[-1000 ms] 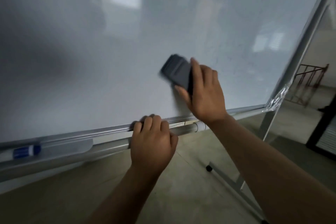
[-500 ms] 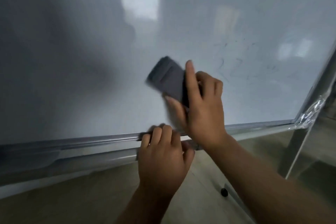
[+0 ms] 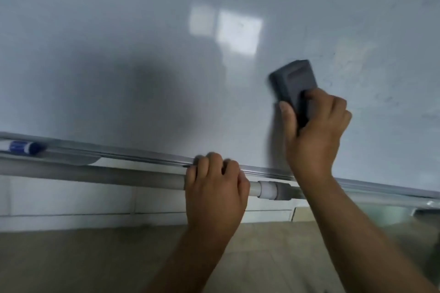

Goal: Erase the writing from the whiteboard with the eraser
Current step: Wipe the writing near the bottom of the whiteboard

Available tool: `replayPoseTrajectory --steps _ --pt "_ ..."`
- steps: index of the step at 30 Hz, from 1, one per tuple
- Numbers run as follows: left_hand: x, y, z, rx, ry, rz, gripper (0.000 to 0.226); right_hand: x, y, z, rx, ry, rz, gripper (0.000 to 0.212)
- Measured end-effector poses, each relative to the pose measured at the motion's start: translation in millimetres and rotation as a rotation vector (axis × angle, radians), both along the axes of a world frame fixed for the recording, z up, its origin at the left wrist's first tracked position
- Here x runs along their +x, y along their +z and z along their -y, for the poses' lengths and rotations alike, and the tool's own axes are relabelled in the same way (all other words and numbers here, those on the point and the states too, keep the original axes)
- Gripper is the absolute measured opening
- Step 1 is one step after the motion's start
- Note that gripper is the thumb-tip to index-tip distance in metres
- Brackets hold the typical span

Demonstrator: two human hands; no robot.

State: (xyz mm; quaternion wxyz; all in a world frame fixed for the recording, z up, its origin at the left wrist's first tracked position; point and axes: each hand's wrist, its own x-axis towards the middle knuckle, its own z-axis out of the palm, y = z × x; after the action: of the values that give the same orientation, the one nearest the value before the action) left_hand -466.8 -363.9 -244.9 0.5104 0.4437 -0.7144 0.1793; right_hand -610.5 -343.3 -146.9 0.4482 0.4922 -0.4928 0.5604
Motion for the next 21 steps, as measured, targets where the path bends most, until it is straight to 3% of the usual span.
replayPoseTrajectory --steps 1,2,3,6,7,8,10,11,12,15,16,17,20,21 --pt "0.0 -0.2 -1.5 -0.008 0.008 -0.007 0.025 -0.8 4.7 -3.6 -0.032 0.02 0.139 0.036" --pt "0.4 -0.8 -2.2 -0.018 0.013 -0.013 0.025 4.9 3.4 -3.9 -0.039 0.021 0.162 0.04" --pt "0.6 -1.2 -2.9 -0.031 0.02 -0.016 0.024 14.9 -2.6 -2.3 -0.025 0.013 0.068 0.041" --pt "2.1 -3.3 -4.5 -0.073 0.05 -0.035 0.019 33.3 -31.4 1.5 0.11 -0.019 -0.459 0.041" --pt "0.1 -2.6 -5.3 -0.089 0.052 -0.038 0.018 26.2 -30.6 -0.3 0.115 -0.048 -0.504 0.042" --pt "-1.2 -2.2 -5.6 -0.094 0.058 -0.044 0.017 18.6 -26.8 -0.6 0.085 -0.051 -0.42 0.043" --pt "-3.4 -0.2 -5.7 -0.063 0.083 -0.052 0.021 14.8 -17.9 -0.7 -0.015 0.034 -0.04 0.044" --pt "-4.3 0.9 -5.2 -0.04 0.092 -0.049 0.023 20.4 -16.9 -0.7 -0.045 0.06 0.061 0.046" --pt "-4.7 0.6 -4.1 -0.021 0.094 -0.046 0.025 29.3 -20.7 1.2 -0.041 0.046 0.031 0.047" --pt "-3.9 -0.7 -2.8 0.014 0.079 -0.038 0.029 40.8 -36.1 4.8 0.108 -0.01 -0.443 0.05" --pt "-3.7 -0.6 -3.3 0.018 0.079 -0.041 0.029 34.3 -30.4 2.6 0.112 -0.027 -0.485 0.05" --pt "-5.0 0.3 -4.9 0.021 0.081 -0.052 0.027 24.7 -23.2 0.1 0.079 -0.027 -0.403 0.05" --pt "-6.4 0.1 -7.8 0.041 0.085 -0.073 0.026 16.8 -9.1 -2.5 -0.066 0.133 0.122 0.051" --pt "-5.8 -0.6 -7.6 0.043 0.086 -0.07 0.025 22.9 -11.4 -2.6 -0.059 0.134 0.121 0.051"
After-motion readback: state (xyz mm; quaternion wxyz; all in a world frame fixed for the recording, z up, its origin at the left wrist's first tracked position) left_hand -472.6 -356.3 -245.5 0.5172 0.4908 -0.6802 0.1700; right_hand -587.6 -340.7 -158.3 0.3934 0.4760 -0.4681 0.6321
